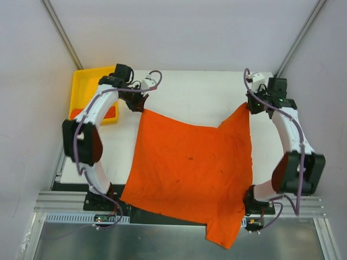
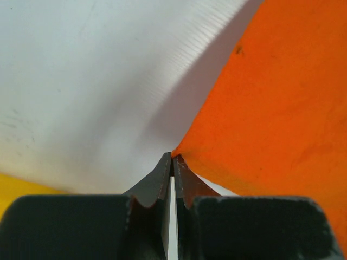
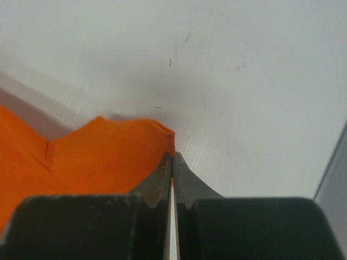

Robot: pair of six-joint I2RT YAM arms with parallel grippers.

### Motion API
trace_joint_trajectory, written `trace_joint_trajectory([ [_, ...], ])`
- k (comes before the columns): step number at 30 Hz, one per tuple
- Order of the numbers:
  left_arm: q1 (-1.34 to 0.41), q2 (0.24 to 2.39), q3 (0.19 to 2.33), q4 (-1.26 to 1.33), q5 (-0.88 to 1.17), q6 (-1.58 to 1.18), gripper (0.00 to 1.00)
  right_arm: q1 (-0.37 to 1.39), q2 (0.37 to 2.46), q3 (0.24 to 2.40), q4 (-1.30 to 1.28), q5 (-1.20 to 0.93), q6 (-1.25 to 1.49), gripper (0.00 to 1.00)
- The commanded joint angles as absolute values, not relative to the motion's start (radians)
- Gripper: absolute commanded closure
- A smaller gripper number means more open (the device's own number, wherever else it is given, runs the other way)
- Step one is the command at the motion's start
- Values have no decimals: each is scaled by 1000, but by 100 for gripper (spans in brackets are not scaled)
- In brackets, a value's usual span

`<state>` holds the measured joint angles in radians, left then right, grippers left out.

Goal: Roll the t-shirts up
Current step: Flatten out the T-shirt at the center of the board.

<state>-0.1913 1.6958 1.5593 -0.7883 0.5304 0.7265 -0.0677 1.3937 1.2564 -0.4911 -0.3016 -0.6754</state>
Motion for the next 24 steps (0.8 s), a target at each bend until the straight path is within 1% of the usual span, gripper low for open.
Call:
trace_joint_trajectory([
  [1, -201, 1963, 1788, -747, 471, 753, 100, -61, 1640, 1379, -337, -276, -750, 99],
  [2, -201, 2044, 1858, -747, 451, 759, 100, -63, 1704, 1428, -344, -252, -770, 99],
  [4, -199, 2115, 1932, -747, 422, 755, 100, -58, 1808, 1579, -347, -210, -781, 99],
  [5, -199, 2182, 2013, -749, 373, 743, 100, -52, 1919, 1632, -353, -159, -793, 99],
  [8, -198, 2297, 2168, -747, 295, 724, 100, -35, 2098, 1837, -365, -69, -805, 99],
  [10, -198, 2336, 2262, -746, 249, 729, 100, -29, 2178, 1993, -380, -51, -810, 99],
  [13, -198, 2396, 2338, -730, 193, 723, 100, -17, 2290, 2115, -374, -29, -815, 99],
  [14, -196, 2411, 2374, -712, 177, 715, 100, -11, 2315, 2185, -353, -8, -810, 99],
  [17, -190, 2401, 2385, -684, 155, 707, 100, -2, 2375, 2288, -330, 58, -784, 99],
  [20, -180, 2358, 2341, -661, 185, 703, 100, 17, 2341, 2270, -293, 39, -758, 99],
  [24, -178, 2329, 2263, -641, 198, 706, 100, 43, 2303, 2165, -293, 46, -776, 99],
])
